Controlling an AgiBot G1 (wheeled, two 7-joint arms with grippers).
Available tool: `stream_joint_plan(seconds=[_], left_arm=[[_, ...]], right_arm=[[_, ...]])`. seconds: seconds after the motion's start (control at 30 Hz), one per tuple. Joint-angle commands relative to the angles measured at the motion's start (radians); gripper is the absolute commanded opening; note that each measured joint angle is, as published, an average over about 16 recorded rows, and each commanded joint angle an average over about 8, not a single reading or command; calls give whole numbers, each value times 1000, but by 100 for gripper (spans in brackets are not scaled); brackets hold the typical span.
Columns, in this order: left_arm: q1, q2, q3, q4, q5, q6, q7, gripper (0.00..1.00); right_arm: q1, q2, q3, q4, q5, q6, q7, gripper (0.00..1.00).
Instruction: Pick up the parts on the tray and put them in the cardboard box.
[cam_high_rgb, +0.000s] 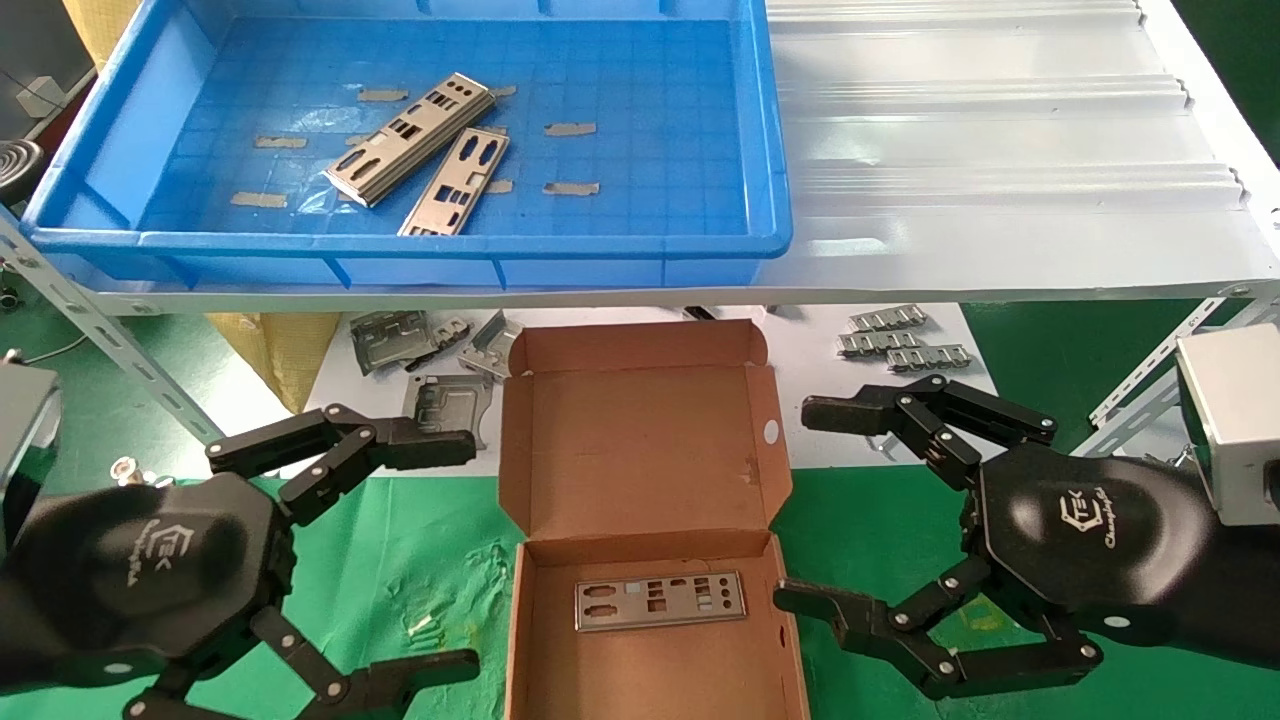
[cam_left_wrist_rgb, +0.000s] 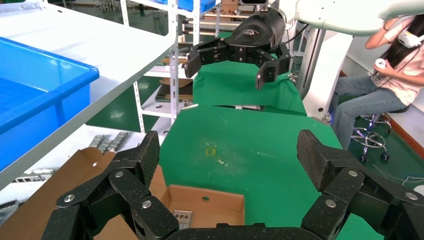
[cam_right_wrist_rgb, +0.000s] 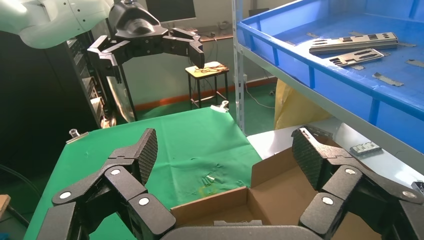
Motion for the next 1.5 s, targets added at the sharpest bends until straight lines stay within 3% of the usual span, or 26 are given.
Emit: stream_joint_plan(seconds=[0.03,1.5], left_arm=[[0,0,0,0,0,0,0,100],[-1,1,1,2,1,0,1,100]], right_arm=[[0,0,0,0,0,0,0,100],[0,0,0,0,0,0,0,100]])
